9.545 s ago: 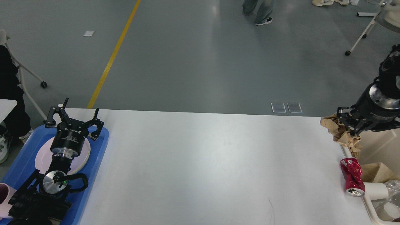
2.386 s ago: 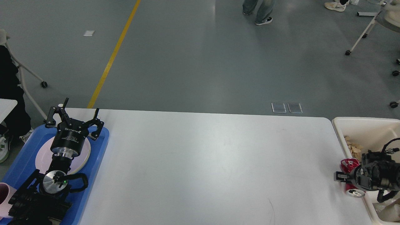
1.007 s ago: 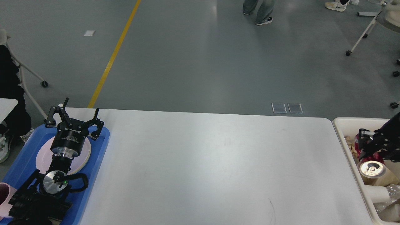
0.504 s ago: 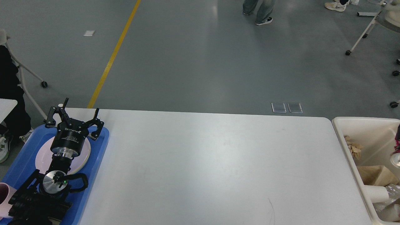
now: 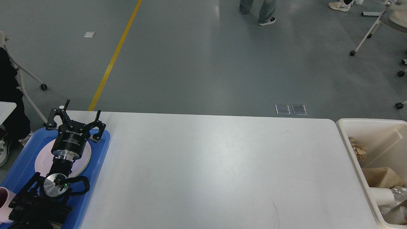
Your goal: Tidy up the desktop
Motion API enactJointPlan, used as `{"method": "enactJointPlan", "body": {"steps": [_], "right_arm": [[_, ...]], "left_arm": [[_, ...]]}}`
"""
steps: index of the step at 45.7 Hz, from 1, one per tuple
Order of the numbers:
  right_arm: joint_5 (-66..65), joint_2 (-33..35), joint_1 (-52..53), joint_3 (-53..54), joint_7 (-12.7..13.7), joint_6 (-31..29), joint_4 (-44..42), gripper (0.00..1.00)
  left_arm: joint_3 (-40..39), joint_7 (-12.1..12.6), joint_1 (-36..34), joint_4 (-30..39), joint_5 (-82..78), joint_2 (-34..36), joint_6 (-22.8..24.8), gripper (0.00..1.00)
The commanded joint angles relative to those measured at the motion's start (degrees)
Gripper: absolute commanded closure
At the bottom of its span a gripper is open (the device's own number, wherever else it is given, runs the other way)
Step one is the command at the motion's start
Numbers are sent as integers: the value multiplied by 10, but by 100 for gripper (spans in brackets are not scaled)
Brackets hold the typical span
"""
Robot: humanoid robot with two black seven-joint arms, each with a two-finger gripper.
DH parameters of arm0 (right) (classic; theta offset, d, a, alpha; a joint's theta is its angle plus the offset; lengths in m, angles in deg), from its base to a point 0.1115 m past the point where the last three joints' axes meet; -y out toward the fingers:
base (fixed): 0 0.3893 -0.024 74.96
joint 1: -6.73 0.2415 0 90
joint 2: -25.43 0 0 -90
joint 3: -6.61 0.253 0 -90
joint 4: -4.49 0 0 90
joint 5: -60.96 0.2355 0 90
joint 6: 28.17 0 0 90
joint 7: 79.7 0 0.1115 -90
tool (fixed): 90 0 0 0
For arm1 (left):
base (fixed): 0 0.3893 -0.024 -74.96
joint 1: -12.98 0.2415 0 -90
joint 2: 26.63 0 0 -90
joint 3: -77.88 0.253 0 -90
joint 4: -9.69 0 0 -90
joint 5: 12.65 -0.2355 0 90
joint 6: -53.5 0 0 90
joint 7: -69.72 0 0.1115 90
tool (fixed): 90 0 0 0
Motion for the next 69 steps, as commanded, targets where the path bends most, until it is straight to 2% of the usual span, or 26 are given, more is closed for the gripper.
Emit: {"method": "enactJointPlan", "body": {"steps": [1, 3, 10, 17, 32, 33, 34, 37, 38, 39, 61, 69], "right_arm": [[24, -51, -112, 56, 1, 4, -120, 100], [35, -90, -173, 78, 1, 5, -195, 100], [36, -166, -267, 101, 12, 33, -316, 100], [36, -188, -296, 120, 28, 77, -326, 100], [36, -186, -298, 156, 44, 82, -326, 100], [36, -186, -299, 156, 44, 82, -326, 90], [36, -186, -299, 156, 44, 82, -326, 75], [35, -187, -298, 154, 43, 84, -327, 21], [35, -187, -298, 154, 43, 84, -327, 7], [35, -187, -297, 154, 43, 84, -327, 0], [36, -185, -285, 166, 35, 84, -327, 0], [40, -154, -205, 303, 32, 78, -318, 0]], "left_arm": [[0, 0, 1, 0, 0, 0, -1, 4], [0, 0, 1, 0, 0, 0, -1, 4], [0, 0, 1, 0, 0, 0, -1, 4], [0, 0, 1, 0, 0, 0, -1, 4], [0, 0, 1, 0, 0, 0, 0, 4], [0, 0, 1, 0, 0, 0, -1, 4], [0, 0, 0, 0, 0, 0, -1, 4], [0, 0, 1, -1, 0, 0, -1, 4], [0, 0, 1, 0, -1, 0, -1, 4], [0, 0, 1, 0, 0, 0, 0, 4], [0, 0, 1, 0, 0, 0, 0, 4], [0, 0, 1, 0, 0, 0, -1, 4]]}}
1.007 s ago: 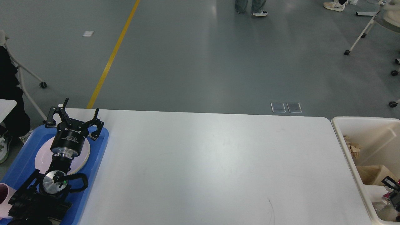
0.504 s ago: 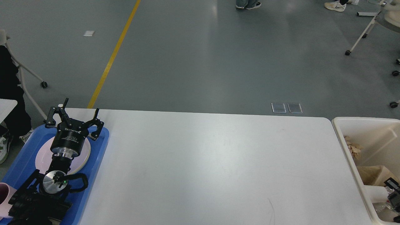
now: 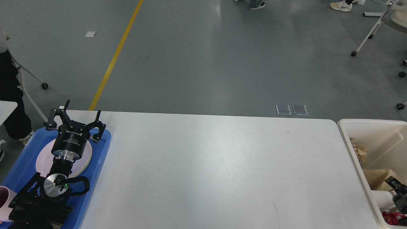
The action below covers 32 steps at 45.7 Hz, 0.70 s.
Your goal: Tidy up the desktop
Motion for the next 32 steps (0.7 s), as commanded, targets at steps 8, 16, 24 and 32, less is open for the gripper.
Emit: {"method": "enactJointPlan", "body": {"steps": [8, 16, 24, 32], "right_arm": [[0, 37, 163, 307, 0, -9, 81, 0], [0, 135, 197, 535, -2, -14, 312, 0], [-9, 125, 120, 773, -3, -16, 404, 0], [-59, 53, 38, 848, -147, -16, 419, 0]], "left_arm": [[0, 0, 0, 0, 0, 0, 1, 4], [0, 0, 0, 0, 0, 0, 0, 4], [0, 0, 0, 0, 0, 0, 0, 4], [1, 0, 0, 0, 0, 0, 0, 4]]}}
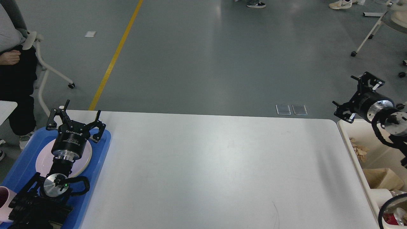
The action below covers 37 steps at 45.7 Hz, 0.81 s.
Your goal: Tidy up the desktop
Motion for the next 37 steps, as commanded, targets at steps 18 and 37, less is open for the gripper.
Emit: {"method": "enactJointPlan", "body": {"steps": [18, 37], "right_arm": [[-34, -110, -148, 65, -343, 40, -12, 0], [-26, -109, -153, 67, -324, -64, -14, 0]], "left_arm": [[0, 0, 0, 0, 0, 0, 0, 4], [0, 0, -1, 0, -1, 0, 0, 4]]}}
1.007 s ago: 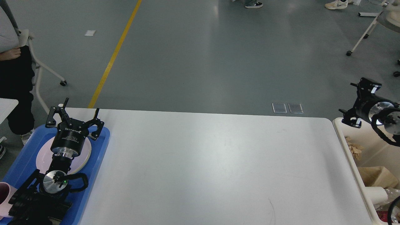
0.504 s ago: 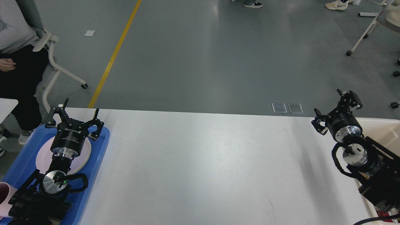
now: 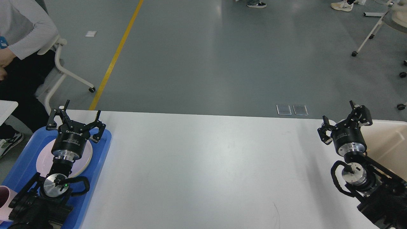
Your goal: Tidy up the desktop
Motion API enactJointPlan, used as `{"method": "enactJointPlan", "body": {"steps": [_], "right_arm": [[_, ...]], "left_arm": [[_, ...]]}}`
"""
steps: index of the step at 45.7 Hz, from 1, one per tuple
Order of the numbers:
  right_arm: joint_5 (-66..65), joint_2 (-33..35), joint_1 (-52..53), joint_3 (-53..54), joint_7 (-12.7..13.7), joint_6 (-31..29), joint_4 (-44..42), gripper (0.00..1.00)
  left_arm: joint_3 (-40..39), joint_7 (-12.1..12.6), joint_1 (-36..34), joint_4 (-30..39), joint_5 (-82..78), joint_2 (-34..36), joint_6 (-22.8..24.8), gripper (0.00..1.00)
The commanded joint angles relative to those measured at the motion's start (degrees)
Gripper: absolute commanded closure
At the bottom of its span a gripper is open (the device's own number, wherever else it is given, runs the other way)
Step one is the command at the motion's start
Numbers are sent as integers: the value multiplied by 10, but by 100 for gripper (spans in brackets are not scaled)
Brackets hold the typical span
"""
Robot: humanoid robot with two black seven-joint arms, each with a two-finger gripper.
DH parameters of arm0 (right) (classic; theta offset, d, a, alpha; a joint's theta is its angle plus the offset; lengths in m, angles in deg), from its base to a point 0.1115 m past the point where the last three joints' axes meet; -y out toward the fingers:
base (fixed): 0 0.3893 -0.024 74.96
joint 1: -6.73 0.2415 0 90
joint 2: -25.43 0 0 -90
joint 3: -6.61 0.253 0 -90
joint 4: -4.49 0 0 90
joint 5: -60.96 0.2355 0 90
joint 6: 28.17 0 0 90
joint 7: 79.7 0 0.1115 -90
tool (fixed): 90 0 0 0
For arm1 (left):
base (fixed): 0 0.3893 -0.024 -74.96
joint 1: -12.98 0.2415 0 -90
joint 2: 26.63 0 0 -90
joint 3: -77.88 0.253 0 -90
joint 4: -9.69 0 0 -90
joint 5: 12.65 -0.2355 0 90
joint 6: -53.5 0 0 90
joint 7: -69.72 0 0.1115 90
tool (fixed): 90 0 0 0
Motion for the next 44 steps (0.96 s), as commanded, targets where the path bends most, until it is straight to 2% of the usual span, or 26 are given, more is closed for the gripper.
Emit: {"method": "enactJointPlan", "body": {"steps": [1, 17, 30, 36, 44], "right_arm": [[0, 1, -4, 1, 1, -33, -2, 0], [37, -9, -7, 32, -10, -28, 3, 0], [21, -9, -20, 27, -12, -4, 34, 0], [-3, -7, -33, 27, -11, -4, 67, 0], [-5, -8, -33, 28, -12, -4, 69, 0]], "left_arm": [[1, 0, 0, 0, -1, 0, 0, 4], [0, 0, -1, 0, -1, 0, 0, 4], [1, 0, -1, 0, 0, 0, 0, 4], [0, 0, 0, 0, 0, 0, 0, 4], [0, 0, -1, 0, 0, 0, 1, 4]]}}
